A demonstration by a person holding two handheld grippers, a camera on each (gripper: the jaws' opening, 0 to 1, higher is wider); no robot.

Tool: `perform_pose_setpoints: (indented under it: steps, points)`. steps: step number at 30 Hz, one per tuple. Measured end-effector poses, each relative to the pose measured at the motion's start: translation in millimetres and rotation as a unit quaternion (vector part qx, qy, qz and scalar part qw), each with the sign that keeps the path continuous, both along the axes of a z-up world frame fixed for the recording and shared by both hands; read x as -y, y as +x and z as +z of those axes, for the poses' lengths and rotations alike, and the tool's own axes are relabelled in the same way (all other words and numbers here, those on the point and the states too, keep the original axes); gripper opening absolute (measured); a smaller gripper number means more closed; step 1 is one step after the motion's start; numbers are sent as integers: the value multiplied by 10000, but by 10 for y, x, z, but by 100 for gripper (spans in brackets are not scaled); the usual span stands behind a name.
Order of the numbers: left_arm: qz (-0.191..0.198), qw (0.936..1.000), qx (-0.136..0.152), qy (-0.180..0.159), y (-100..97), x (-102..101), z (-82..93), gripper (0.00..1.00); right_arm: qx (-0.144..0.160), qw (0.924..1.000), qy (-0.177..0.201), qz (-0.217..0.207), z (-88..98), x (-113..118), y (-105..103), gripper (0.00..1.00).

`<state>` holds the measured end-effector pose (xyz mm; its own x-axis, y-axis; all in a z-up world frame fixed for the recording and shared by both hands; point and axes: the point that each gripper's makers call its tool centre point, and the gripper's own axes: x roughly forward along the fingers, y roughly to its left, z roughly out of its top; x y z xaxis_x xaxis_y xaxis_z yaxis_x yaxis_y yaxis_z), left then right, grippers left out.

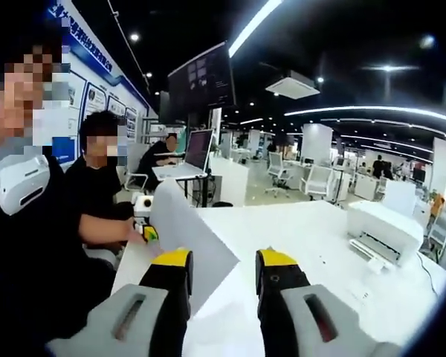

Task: Organize the stack of printing papers by aligning and flattening the scattered papers on the table

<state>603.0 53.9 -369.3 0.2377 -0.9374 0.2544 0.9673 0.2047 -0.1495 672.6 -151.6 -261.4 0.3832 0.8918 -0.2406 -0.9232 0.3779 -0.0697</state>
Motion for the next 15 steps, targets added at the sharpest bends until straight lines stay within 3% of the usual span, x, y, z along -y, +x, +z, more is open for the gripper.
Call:
perform_pose_setpoints:
  steps: [15]
  points:
    - [-10,10000,16,7,-73,75,15,6,-171,9987,125,-468,-102,282,92,31]
